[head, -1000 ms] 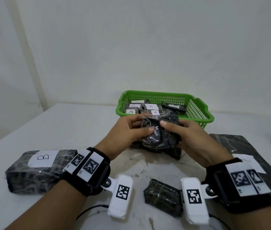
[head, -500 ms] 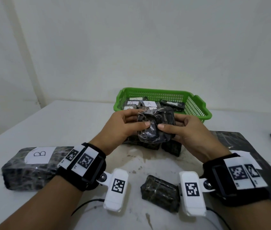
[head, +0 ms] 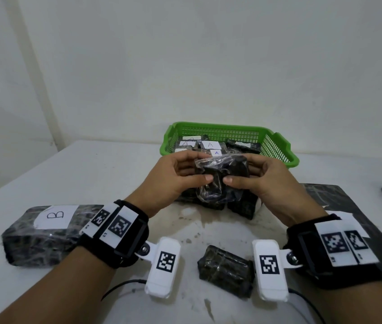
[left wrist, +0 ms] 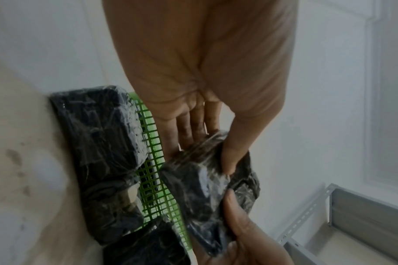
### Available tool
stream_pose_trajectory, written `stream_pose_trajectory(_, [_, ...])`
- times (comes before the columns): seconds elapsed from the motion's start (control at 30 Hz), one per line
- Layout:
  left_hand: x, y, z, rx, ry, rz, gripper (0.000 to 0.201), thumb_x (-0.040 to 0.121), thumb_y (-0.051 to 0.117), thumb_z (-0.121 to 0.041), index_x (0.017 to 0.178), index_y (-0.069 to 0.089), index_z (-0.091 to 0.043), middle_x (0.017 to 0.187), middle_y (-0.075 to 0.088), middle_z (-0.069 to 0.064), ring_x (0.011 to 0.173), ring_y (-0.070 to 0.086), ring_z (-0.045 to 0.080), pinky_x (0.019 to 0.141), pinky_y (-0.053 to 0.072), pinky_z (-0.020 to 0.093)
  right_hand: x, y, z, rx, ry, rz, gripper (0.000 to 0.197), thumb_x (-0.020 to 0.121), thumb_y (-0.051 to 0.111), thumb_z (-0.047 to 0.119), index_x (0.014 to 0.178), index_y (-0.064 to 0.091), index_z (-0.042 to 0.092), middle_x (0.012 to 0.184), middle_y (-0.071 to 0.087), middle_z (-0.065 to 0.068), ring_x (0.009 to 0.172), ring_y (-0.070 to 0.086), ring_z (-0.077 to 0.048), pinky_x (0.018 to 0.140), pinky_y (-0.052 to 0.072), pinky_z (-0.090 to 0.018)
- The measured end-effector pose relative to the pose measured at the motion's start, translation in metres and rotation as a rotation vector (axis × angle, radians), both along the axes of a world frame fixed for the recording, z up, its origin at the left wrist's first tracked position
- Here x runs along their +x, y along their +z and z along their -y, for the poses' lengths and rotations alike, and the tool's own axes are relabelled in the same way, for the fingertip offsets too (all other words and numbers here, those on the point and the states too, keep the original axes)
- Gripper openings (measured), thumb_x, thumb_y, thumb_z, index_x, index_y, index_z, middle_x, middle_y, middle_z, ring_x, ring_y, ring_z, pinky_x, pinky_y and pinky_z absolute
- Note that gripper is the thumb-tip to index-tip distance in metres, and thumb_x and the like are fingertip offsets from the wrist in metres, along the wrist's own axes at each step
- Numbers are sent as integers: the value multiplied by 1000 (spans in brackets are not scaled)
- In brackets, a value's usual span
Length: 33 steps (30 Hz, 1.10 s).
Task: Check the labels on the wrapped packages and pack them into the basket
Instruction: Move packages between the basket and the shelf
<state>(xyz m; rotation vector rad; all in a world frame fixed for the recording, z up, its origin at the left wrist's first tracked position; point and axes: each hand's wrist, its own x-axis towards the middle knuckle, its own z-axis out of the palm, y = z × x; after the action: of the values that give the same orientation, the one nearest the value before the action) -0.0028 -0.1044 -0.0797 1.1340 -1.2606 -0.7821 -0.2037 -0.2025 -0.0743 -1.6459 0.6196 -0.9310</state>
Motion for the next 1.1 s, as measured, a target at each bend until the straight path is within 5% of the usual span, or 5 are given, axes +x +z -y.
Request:
stream_pose_trajectory(0.13, [0, 0, 0, -116, 65, 96, 44, 74, 81, 9, 109, 70, -14, 111, 75, 5, 107, 70, 18, 90, 57, 31, 2, 0, 1, 36, 57, -67, 80, 56, 96, 36, 129, 69, 21, 125, 75, -1, 114, 73, -17, 101, 56, -37])
stream_pose_trajectory(0.23, [-2, 2, -2, -178, 59, 98, 46, 73, 79, 14, 110, 67, -10, 114, 72, 7, 111, 68, 17, 87, 58, 29, 3, 6, -7, 211, 140, -19, 64, 69, 80, 49, 122, 73, 13, 122, 77, -10, 109, 75, -24, 95, 60, -37])
stream_pose_trajectory(0.43, [-3, 2, -4, -18, -127, 19, 71, 80, 80, -10, 143, 47, -17, 139, 60, 3, 129, 58, 19, 102, 52, 35, 2, 8, -6, 201, 100, 116, 42, 75, 76, 29, 107, 75, 2, 112, 79, -13, 103, 76, -21, 84, 63, -27])
stream_pose_trajectory(0.77, [-5, 0, -2, 86, -100, -167, 58, 80, 76, -20, 134, 58, -14, 126, 70, 8, 115, 69, 26, 97, 56, 47, 3, 4, -2, 163, 84, 119, 75, 60, 90, 25, 128, 68, 1, 118, 78, -14, 113, 74, -30, 104, 55, -46])
stream_pose_trajectory(1.1, [-1, 2, -3, 73, -87, -112, 69, 71, 81, -29, 134, 59, -13, 127, 70, 8, 120, 66, 24, 110, 46, 49, 1, 4, -4, 141, 118, 49, 65, 58, 89, 22, 119, 72, 8, 115, 79, -8, 113, 75, -24, 106, 53, -42])
